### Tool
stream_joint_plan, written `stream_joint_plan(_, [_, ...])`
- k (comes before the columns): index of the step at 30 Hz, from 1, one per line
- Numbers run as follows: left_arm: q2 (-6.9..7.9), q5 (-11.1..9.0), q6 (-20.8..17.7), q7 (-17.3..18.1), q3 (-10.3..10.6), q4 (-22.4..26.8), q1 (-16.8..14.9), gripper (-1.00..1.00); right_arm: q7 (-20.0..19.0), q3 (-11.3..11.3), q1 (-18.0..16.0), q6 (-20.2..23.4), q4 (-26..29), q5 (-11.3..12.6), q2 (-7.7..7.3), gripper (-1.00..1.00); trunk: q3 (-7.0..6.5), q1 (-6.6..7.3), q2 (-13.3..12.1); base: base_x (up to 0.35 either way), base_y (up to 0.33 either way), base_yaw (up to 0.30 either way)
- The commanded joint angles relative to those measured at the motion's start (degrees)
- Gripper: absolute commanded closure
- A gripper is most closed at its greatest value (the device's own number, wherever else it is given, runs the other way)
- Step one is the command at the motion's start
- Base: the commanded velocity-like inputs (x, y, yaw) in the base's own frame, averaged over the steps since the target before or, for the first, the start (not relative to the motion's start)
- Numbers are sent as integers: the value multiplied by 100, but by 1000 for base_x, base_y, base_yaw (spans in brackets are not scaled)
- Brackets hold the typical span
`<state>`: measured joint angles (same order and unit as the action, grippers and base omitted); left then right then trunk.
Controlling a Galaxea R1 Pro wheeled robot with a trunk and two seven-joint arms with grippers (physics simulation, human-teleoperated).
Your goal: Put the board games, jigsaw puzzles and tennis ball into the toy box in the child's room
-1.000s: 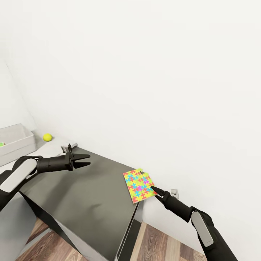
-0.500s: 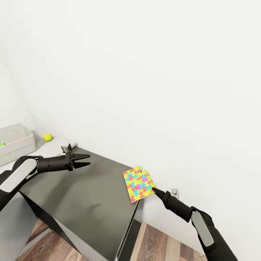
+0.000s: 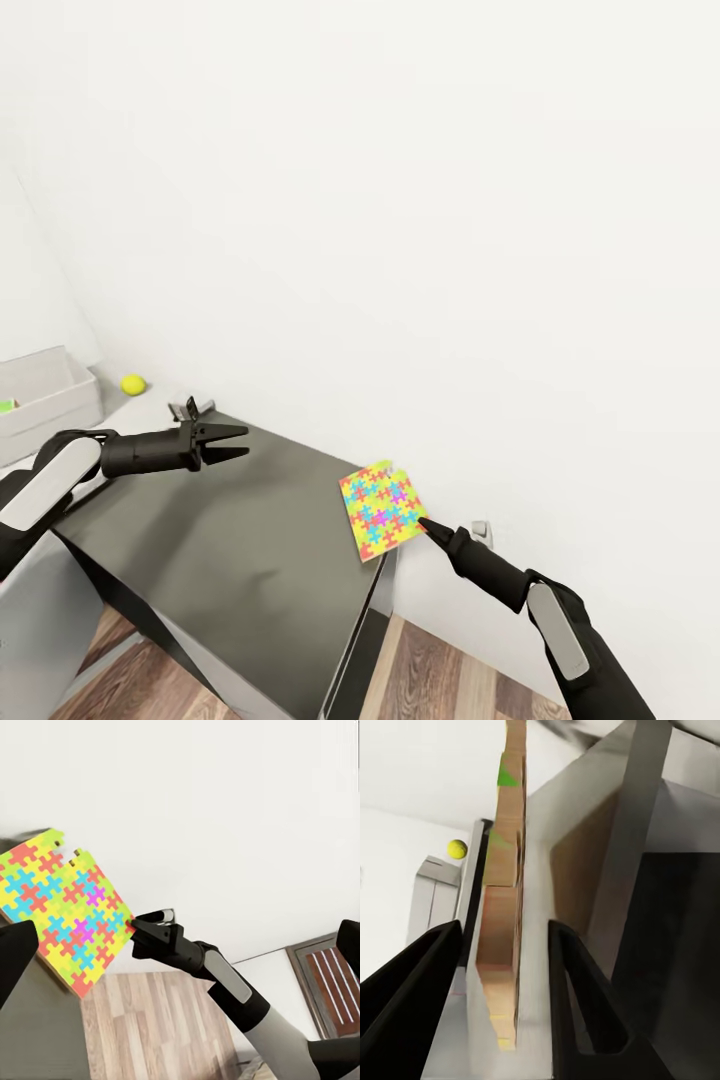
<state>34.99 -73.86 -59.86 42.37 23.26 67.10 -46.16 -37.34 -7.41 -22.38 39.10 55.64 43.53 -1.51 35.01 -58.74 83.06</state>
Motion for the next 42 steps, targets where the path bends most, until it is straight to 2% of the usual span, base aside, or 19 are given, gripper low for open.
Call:
stream_joint_plan(1, [6, 3, -14, 26, 13, -4, -7, -100, -5, -1, -3, 35, 0, 13, 4, 100, -13, 23, -39, 0, 0, 0])
stream_joint_plan(19, [8, -2, -14, 17, 21, 4, -7, -100, -10, 26, -3, 36, 30, 3, 49, 100, -336, 418, -760, -92, 0, 0])
stream_joint_plan(42, [8, 6, -14, 17, 21, 5, -7, -100, -11, 10, 3, 36, 57, 15, 56, 100, -761, 923, -1683, -3, 0, 18])
